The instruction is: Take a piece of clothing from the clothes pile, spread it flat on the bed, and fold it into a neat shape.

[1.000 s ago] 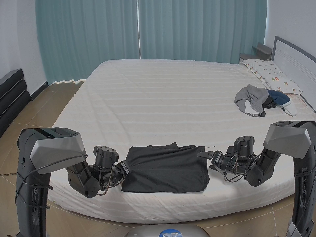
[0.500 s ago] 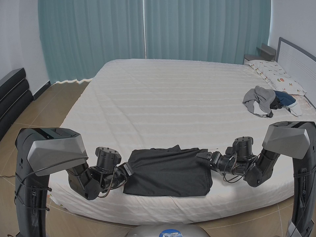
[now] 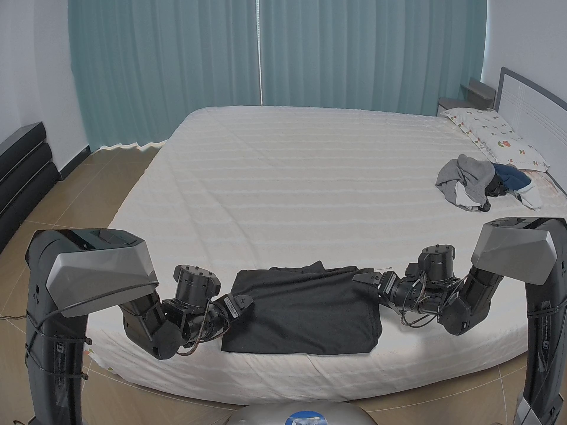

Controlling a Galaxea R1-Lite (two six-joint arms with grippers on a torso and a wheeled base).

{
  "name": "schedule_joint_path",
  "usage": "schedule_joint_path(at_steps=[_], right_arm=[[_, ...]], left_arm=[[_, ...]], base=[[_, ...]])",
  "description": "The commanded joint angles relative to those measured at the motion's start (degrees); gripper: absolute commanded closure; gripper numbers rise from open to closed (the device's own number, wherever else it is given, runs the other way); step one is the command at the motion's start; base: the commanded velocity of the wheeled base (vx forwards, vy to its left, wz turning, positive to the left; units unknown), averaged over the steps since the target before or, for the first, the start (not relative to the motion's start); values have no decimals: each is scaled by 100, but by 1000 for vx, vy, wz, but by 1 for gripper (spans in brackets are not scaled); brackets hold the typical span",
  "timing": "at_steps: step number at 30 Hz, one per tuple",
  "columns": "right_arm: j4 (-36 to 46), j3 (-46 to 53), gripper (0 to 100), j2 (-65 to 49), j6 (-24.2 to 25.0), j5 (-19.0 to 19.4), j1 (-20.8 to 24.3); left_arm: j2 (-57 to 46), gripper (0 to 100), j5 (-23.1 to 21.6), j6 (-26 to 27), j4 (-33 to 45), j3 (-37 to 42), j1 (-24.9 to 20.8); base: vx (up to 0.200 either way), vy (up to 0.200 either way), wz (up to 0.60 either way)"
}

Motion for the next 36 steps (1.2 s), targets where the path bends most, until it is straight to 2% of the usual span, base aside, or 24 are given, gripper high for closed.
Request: schedule_joint_path(at_steps=[1,8,12,15,18,23,24,29,32,36], right_arm=[[-6,3,0,-27,3,-7,-16],[82,-322,0,-27,-129,-403,-43],[618,-507,0,-159,-235,-614,-43],[812,-428,0,-484,-621,-1159,-43],[785,-182,0,-748,-762,-1545,10],[812,249,0,-1363,-823,-1625,72],[812,566,0,-1864,-955,-1721,72],[812,1251,0,-2971,-1412,-1915,-7],[812,1787,0,-3929,-1658,-2055,28],[820,2253,0,-5063,-2309,-2407,45]], left_arm=[[-44,0,22,-5,33,17,32],[-686,0,4,-66,50,184,410],[-1046,0,31,-14,50,272,674],[-1380,0,13,21,296,219,727],[-1591,0,31,127,534,202,727],[-2022,0,206,144,578,316,806],[-2435,0,382,153,560,527,867],[-3481,0,505,355,578,949,964],[-4281,0,558,751,595,1362,999],[-5160,0,962,1261,578,1889,981]], base=[[0,0,0],[0,0,0],[0,0,0],[0,0,0],[0,0,0],[0,0,0],[0,0,0],[0,0,0],[0,0,0],[0,0,0]])
